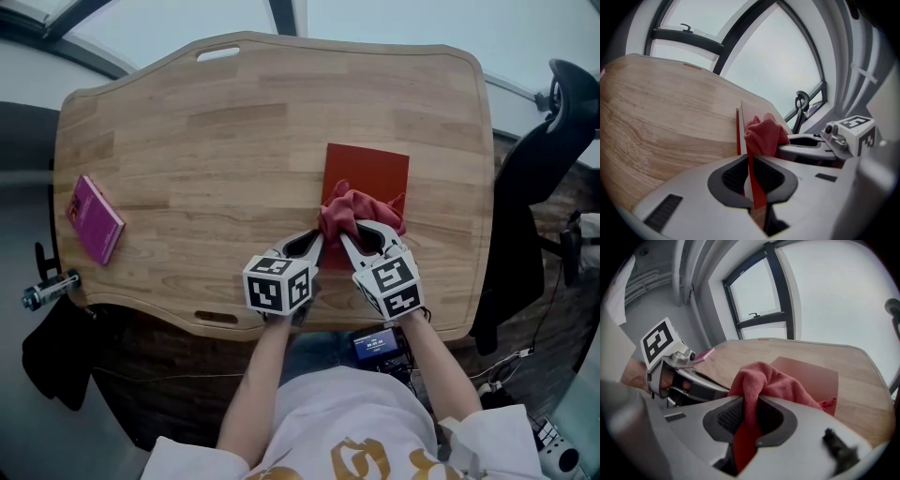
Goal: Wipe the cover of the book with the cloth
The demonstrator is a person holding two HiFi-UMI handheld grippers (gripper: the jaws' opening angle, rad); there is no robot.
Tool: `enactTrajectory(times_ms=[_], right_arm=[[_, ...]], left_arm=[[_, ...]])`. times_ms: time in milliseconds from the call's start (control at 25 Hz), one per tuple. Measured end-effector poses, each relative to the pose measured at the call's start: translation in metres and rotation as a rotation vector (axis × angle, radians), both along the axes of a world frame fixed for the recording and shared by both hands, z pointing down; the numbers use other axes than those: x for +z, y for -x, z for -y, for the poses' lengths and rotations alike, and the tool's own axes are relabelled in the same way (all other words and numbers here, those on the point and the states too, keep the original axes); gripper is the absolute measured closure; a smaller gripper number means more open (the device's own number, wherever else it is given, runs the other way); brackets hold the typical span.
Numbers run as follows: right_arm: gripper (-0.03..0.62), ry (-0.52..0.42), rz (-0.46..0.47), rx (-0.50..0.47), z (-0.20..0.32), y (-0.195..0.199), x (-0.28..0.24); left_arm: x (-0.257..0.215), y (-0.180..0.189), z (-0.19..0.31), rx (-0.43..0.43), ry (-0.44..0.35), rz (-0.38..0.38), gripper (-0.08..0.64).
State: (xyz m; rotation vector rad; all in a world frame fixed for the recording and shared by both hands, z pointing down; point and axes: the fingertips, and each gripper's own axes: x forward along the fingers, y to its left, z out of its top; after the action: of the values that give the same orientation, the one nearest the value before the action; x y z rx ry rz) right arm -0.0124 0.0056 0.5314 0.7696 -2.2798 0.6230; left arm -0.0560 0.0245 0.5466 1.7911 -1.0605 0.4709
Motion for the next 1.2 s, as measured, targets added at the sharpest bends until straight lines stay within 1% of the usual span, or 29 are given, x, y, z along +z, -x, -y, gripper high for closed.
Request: enactTrajectory(times_ms=[480,840,1200], right_arm=[[0.517,0.016,0.017,0.025,0.029,0.003,0.0],[0.517,0.027,0.023,0.031,0.038,0.004,0.001],[0.517,0.081,0.037,0.062,0.051,0.002,0.003]], left_arm=[[0.0,0.0,0.0,0.013,0.003,0.01,0.517],[0.0,0.001,0.0,0.017,-0.006,0.012,0.517],[0.0,0.0,0.0,0.014,-0.008,0.02,0.517]])
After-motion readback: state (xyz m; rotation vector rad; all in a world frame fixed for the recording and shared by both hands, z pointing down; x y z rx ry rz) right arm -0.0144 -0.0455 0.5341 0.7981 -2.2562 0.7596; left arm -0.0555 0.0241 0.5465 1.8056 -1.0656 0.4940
